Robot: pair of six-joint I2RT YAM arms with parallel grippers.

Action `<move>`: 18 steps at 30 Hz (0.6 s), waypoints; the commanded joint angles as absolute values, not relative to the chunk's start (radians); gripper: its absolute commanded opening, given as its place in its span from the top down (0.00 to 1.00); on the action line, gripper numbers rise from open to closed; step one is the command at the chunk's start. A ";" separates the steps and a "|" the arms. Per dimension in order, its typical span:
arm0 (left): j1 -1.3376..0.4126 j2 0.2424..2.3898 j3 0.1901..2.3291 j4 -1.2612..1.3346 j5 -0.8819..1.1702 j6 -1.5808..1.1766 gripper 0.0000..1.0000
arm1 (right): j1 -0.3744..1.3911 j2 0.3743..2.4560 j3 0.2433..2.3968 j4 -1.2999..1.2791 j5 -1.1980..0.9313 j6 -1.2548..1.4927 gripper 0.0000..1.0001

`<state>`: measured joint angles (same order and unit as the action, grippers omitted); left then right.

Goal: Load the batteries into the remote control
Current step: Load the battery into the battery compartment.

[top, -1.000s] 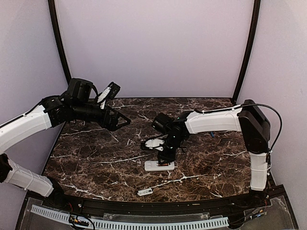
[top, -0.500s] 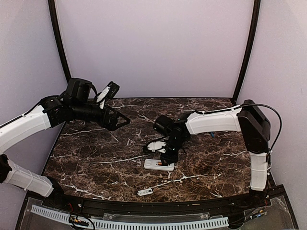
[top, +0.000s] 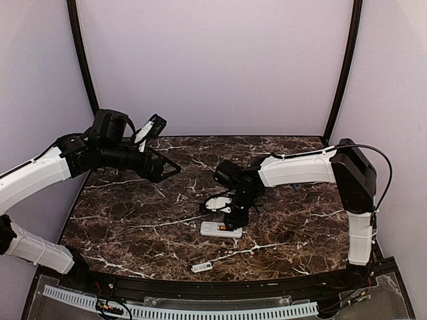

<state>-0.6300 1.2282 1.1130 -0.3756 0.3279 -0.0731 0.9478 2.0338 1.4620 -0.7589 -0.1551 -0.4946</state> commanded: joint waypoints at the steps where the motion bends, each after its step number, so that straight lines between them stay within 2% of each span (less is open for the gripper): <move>1: -0.622 1.205 1.095 -0.391 0.324 -0.061 0.01 | 0.941 2.000 1.486 -0.784 -0.138 -0.491 0.71; 18: -0.621 1.202 1.089 -0.389 0.327 -0.061 0.01 | 0.940 1.958 1.522 -0.779 -0.192 -0.454 0.64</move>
<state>-0.6300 1.2282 1.1061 -0.3756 0.3283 -0.0719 0.9478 2.0079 1.4887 -0.7837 -0.1631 -0.4828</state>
